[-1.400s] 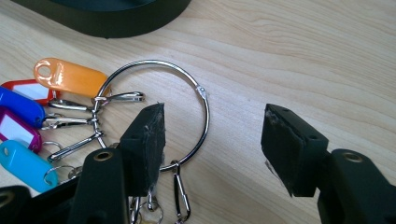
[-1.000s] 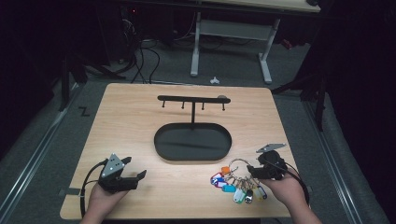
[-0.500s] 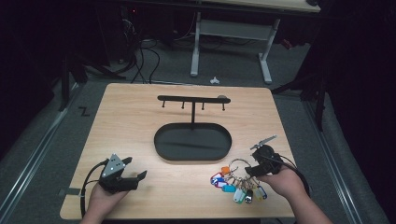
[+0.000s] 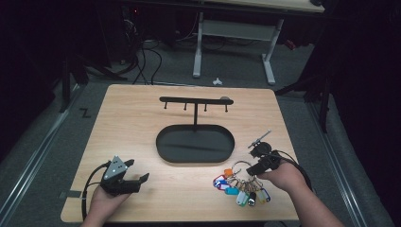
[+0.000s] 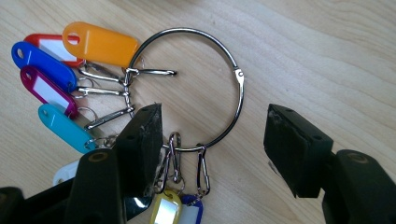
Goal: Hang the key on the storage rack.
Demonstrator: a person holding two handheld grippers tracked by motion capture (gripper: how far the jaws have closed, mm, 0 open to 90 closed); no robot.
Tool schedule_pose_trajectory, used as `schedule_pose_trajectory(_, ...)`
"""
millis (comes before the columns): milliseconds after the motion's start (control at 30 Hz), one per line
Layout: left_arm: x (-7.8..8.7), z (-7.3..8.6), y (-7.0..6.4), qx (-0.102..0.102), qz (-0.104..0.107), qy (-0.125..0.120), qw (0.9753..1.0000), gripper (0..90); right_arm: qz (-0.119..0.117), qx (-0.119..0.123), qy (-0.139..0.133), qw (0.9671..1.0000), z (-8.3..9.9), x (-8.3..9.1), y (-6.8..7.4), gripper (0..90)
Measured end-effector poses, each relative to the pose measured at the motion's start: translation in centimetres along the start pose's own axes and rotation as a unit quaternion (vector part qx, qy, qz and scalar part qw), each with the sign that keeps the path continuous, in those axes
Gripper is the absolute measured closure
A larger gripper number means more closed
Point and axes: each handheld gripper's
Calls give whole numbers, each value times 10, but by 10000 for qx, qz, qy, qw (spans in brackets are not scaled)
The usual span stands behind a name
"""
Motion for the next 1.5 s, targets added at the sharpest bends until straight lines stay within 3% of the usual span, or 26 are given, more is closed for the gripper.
schedule_pose_trajectory(333, 0, 0, 0, 12, 13, 4, 10000, 207, -6, 101, 606, 9981, -17, -15, -9, 405)
schedule_pose_trajectory(533, 0, 0, 0, -3, 19, 9, 10000, 210, -97, 247, 850, 9960, -27, -25, -16, 523)
schedule_pose_trajectory(667, 0, 0, 0, -10, 22, 13, 10000, 211, -51, 197, 868, 9960, -31, -31, -23, 579)
schedule_pose_trajectory(767, 0, 0, -1, -21, 28, 18, 10000, 212, -178, 177, 903, 9956, -32, -34, -28, 595)
schedule_pose_trajectory(1033, 0, 0, -1, -45, 40, 44, 10000, 214, -239, 198, 1017, 9943, -34, -42, -33, 661)
schedule_pose_trajectory(1200, -1, 1, -1, -43, 36, 56, 10000, 215, -259, 189, 1037, 9941, -34, -45, -32, 687)
schedule_pose_trajectory(1500, -1, 1, -2, -64, 47, 56, 10000, 218, -260, 247, 1139, 9928, -34, -45, -29, 849)
Point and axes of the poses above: each handheld gripper's, and its own axes: x roughly backward along the jaws, z roughly out of its underside, y roughly to its left, and after that the axes turned 6 degrees about -z, right-handed
